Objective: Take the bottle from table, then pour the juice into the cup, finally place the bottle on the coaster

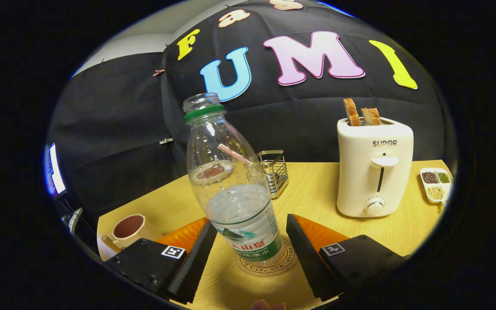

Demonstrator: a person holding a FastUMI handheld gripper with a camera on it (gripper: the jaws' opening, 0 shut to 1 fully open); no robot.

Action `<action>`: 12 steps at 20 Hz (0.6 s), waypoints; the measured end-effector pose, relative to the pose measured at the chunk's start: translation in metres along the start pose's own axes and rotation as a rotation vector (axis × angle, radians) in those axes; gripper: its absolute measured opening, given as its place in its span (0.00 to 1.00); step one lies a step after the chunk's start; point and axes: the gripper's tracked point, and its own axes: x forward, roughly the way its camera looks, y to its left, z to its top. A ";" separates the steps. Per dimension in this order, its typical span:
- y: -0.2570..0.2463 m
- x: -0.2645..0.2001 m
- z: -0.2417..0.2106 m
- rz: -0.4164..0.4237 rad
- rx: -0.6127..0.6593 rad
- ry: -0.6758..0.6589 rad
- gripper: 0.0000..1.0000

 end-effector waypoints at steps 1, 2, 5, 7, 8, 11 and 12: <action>0.000 -0.005 -0.002 -0.001 -0.010 0.006 0.98; 0.001 -0.012 -0.002 -0.006 -0.020 0.013 0.98; 0.001 -0.034 -0.002 -0.037 -0.023 0.022 0.98; 0.004 -0.050 0.006 -0.062 -0.007 0.020 0.98; 0.007 -0.058 0.014 -0.075 -0.008 0.014 0.98; 0.017 -0.082 0.049 -0.116 -0.025 -0.021 0.98; 0.020 -0.091 0.064 -0.132 -0.028 -0.036 0.98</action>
